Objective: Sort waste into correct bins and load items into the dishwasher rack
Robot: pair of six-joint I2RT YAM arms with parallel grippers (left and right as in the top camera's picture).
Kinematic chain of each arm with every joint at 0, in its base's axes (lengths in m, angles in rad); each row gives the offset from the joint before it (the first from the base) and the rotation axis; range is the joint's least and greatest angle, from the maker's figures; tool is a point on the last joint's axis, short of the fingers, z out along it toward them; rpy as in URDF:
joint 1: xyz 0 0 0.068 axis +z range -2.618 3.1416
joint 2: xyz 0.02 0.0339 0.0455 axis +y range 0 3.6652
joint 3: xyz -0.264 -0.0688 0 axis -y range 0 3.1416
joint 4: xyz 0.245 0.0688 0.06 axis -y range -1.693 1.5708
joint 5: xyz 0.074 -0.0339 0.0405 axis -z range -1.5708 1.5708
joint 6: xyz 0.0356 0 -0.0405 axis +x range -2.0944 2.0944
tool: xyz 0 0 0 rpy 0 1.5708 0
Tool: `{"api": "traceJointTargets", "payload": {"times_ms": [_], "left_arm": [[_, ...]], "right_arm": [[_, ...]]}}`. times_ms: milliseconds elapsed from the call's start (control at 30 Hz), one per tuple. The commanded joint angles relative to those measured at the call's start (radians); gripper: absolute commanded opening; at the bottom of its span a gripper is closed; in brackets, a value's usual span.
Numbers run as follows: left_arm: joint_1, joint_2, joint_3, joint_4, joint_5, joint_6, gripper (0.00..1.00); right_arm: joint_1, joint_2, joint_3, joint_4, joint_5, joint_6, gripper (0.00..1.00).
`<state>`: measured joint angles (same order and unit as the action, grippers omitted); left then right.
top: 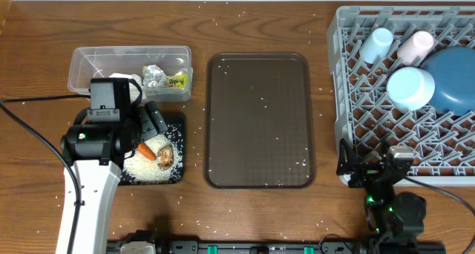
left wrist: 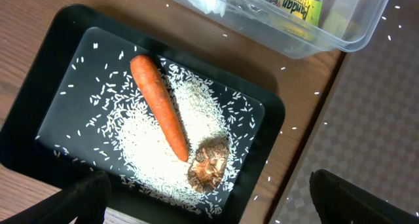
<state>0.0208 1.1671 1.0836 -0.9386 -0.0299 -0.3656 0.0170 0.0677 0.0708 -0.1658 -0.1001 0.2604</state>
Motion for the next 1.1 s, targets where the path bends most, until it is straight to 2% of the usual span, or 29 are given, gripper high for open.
{"api": "traceJointTargets", "payload": {"times_ms": [0, 400, 533, 700, 1067], "left_arm": [[0.002, 0.002, 0.000, -0.003, -0.008, 0.006, 0.98], [0.002, 0.002, 0.000, -0.003, -0.008, 0.006, 0.98], [0.002, 0.002, 0.000, -0.003, -0.008, 0.006, 0.98], [0.002, 0.002, 0.000, -0.003, -0.008, 0.006, 0.98], [0.002, 0.002, 0.000, -0.003, -0.008, 0.005, 0.98]], "right_arm": [[-0.002, -0.065, -0.011, 0.034, -0.007, -0.086, 0.99], [-0.027, -0.063, -0.065, 0.248, 0.002, -0.075, 0.99], [-0.027, -0.063, -0.065, 0.224, 0.006, -0.088, 0.99], [-0.027, -0.063, -0.065, 0.095, 0.013, -0.164, 0.99], [-0.027, -0.063, -0.065, 0.098, 0.013, -0.164, 0.99]]}}
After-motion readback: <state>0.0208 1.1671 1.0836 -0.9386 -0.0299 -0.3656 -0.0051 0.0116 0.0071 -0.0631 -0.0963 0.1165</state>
